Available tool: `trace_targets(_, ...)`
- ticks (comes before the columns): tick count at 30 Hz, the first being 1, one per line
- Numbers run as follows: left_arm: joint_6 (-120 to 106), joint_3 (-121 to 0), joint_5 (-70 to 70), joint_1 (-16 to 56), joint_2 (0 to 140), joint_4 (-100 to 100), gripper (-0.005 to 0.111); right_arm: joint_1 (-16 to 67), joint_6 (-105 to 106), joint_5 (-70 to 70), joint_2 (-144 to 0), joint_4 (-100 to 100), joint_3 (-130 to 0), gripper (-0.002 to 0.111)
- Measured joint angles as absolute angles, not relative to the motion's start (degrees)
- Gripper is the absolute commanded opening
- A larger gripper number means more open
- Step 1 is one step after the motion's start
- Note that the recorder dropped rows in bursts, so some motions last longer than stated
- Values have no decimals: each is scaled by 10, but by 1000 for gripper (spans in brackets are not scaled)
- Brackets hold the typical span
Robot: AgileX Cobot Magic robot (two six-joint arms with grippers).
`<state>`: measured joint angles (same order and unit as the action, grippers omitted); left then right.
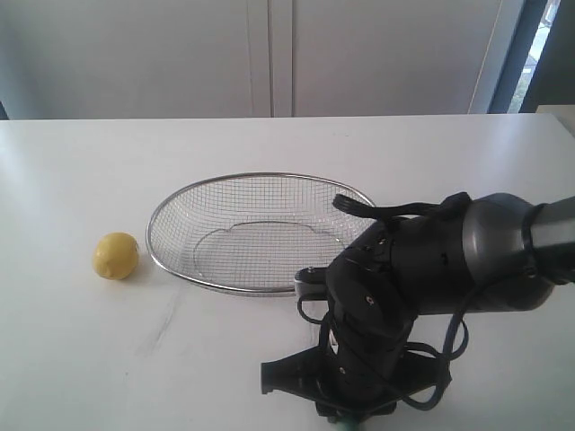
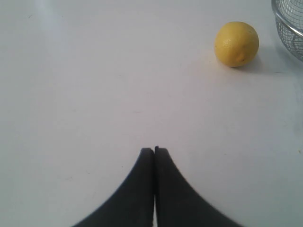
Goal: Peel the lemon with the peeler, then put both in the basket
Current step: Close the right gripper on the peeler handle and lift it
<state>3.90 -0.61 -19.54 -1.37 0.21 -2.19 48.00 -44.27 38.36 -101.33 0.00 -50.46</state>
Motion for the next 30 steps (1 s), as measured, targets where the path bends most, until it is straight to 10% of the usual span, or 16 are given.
trace_targets(30, 39, -6, -195, -14, 2, -22, 0, 480, -408, 493, -826, -138, -505, 0)
